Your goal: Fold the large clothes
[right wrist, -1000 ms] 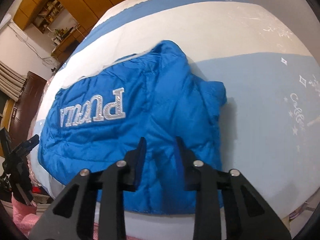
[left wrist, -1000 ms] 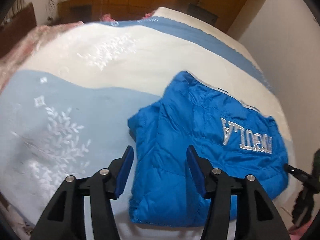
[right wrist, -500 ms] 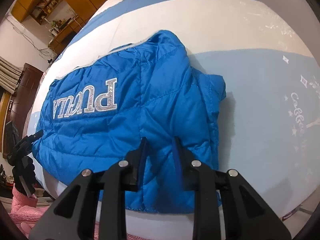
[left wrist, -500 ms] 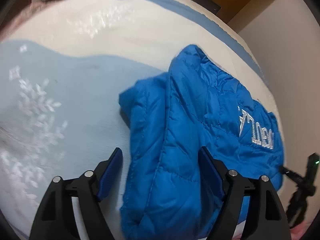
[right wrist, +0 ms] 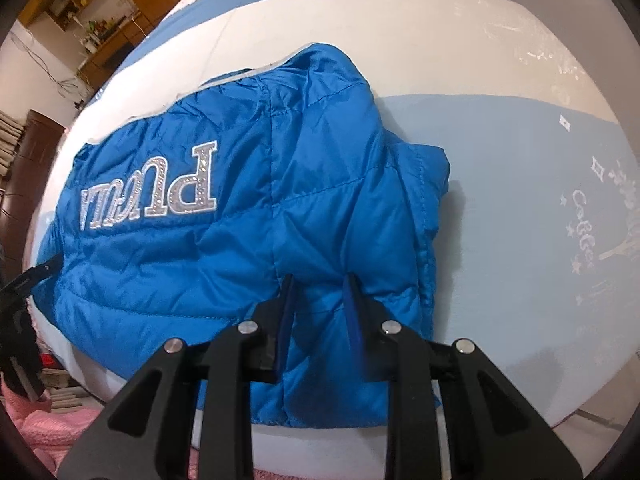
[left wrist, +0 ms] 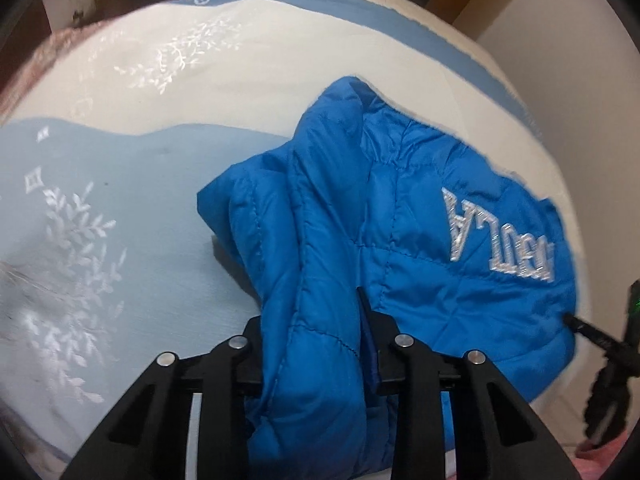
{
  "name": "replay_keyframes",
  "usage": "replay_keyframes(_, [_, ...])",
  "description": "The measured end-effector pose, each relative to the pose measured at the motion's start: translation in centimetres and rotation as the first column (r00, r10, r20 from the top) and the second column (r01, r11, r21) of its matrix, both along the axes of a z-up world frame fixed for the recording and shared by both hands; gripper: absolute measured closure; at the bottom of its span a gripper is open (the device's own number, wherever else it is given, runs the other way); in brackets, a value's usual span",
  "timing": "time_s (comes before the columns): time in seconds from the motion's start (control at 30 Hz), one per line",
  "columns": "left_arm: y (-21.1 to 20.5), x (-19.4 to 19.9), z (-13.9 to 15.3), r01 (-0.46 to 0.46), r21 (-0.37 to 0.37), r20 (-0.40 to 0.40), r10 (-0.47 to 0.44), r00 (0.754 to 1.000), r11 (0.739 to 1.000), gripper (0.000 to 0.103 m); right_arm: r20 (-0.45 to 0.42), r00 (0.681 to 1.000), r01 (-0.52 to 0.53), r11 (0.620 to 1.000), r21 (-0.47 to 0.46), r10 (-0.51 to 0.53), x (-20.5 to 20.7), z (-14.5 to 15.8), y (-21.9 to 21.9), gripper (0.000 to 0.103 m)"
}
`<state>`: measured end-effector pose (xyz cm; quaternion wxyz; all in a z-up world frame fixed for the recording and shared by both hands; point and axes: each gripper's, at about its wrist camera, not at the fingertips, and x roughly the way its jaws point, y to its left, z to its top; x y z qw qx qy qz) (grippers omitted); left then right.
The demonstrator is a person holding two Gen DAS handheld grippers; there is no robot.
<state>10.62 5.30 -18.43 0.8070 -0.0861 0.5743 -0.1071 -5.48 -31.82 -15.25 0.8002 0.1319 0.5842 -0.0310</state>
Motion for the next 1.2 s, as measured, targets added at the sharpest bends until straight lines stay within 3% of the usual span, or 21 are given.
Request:
replay_keyframes(0.27, [-2.2, 0.1, 0.0, 0.007, 0.084, 0.005, -0.007, 1.000, 0.996, 0.070, -0.007, 1.000, 0.006, 1.000, -0.030, -0.006, 0.2, -0.7, 0.4, 0.079])
replay_keyframes(0.73, [-3.0, 0.0, 2.0, -0.014, 0.109, 0.013, 0.013, 1.000, 0.994, 0.079, -0.027, 0.999, 0.023, 1.000, -0.001, -0.023, 0.4, -0.6, 0.2, 0.080])
replay_keyframes(1.2, [-7.2, -1.3, 9.2, 0.037, 0.139, 0.141, -0.057, 0.988, 0.990, 0.082, -0.022, 1.000, 0.016, 0.999, 0.038, -0.015, 0.6, 2.7, -1.3, 0.073])
